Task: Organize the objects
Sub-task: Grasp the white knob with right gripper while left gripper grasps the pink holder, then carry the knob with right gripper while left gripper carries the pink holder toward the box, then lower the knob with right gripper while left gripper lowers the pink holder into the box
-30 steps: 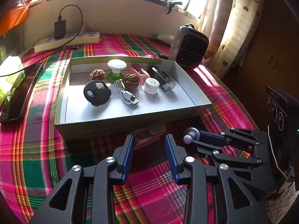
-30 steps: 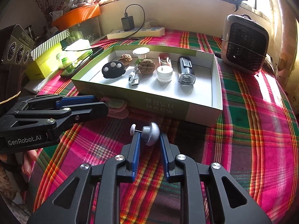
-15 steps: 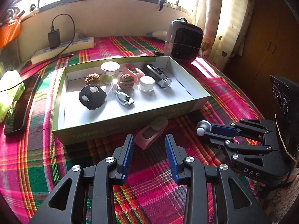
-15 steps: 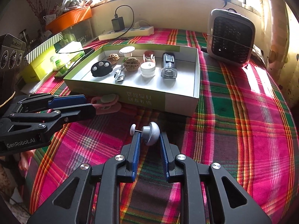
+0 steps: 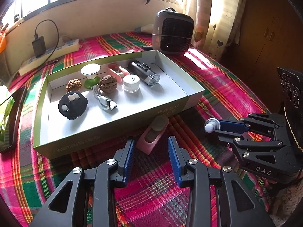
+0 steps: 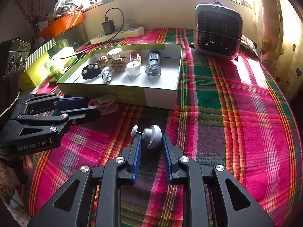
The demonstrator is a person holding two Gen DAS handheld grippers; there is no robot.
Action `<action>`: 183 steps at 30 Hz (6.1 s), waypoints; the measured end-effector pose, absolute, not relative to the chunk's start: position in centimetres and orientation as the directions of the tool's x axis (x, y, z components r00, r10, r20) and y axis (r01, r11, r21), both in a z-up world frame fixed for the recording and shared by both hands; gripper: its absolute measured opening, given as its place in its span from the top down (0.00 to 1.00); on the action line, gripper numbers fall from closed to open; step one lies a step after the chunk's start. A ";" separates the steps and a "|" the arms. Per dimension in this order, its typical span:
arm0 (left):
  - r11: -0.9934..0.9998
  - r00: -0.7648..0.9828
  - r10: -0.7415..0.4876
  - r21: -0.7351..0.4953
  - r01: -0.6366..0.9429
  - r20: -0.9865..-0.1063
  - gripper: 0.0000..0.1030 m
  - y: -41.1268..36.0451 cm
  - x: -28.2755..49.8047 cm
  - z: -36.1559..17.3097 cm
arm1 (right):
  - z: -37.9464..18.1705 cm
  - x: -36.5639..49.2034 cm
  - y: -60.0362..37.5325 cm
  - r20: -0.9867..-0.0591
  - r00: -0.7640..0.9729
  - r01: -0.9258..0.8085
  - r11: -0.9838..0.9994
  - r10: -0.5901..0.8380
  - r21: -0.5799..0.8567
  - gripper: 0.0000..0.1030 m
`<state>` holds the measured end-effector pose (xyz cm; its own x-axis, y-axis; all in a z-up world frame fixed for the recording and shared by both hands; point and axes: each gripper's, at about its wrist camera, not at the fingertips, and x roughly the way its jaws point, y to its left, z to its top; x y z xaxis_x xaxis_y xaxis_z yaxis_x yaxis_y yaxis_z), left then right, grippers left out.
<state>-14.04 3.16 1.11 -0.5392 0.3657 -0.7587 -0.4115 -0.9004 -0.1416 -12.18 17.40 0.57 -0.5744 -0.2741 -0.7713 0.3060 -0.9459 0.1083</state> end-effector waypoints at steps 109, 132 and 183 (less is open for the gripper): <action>-0.931 -0.597 0.295 -0.083 -0.356 -0.746 0.85 5.1 -13.2 1.2 | 1.1 -11.3 15.5 -0.753 -0.611 0.365 -0.931 -0.245 0.007 0.74; -0.949 -0.661 0.274 -0.087 -0.302 -0.698 0.85 2.6 -13.0 3.9 | 3.4 -11.9 14.4 -0.709 -0.650 0.361 -0.932 -0.273 0.027 0.74; -0.985 -0.651 0.170 -0.106 -0.136 -0.739 0.85 -2.9 -20.1 2.0 | 2.1 -21.2 11.9 -0.760 -0.587 0.378 -0.925 -0.279 0.048 0.74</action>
